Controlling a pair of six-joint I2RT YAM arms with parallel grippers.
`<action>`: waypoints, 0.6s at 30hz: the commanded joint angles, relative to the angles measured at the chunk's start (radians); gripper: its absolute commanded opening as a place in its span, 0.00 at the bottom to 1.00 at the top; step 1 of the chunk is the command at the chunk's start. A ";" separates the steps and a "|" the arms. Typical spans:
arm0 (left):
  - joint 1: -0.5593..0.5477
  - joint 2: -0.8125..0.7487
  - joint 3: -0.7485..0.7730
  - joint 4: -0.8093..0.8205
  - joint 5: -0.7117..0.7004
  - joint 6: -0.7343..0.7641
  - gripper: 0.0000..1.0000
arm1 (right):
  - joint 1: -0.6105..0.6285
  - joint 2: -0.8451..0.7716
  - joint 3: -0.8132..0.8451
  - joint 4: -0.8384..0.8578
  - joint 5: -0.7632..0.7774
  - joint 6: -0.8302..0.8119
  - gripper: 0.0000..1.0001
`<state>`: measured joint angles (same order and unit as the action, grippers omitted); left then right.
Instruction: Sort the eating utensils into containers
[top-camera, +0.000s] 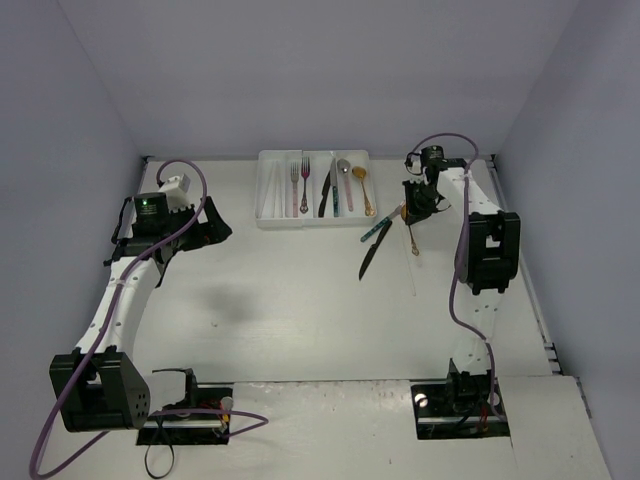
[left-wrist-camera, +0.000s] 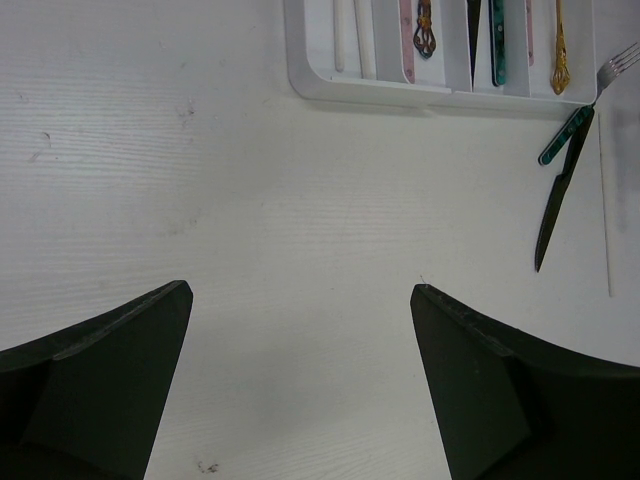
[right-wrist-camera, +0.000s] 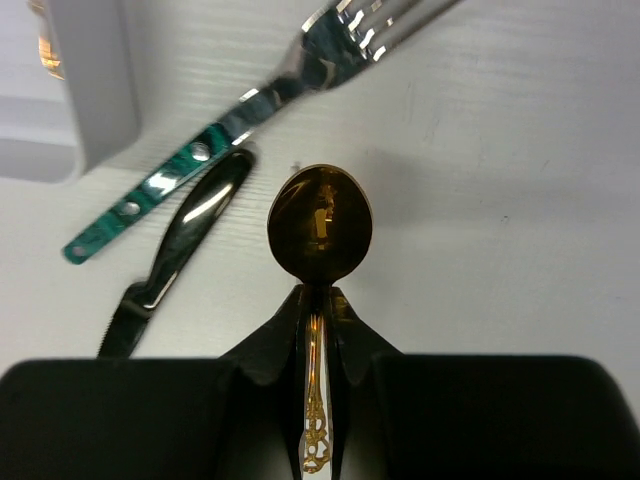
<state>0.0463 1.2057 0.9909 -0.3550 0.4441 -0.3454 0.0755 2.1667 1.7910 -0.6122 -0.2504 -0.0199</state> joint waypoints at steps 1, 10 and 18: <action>0.007 -0.017 0.042 0.044 0.013 -0.001 0.91 | 0.023 -0.141 0.097 -0.021 -0.056 -0.027 0.00; 0.007 -0.014 0.043 0.049 0.018 -0.002 0.91 | 0.091 -0.043 0.431 -0.012 -0.055 0.004 0.00; 0.007 -0.032 0.037 0.050 0.019 0.004 0.91 | 0.175 0.140 0.686 0.140 -0.001 0.086 0.00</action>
<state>0.0463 1.2057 0.9909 -0.3515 0.4477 -0.3454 0.2218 2.2053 2.3892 -0.5704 -0.2710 -0.0083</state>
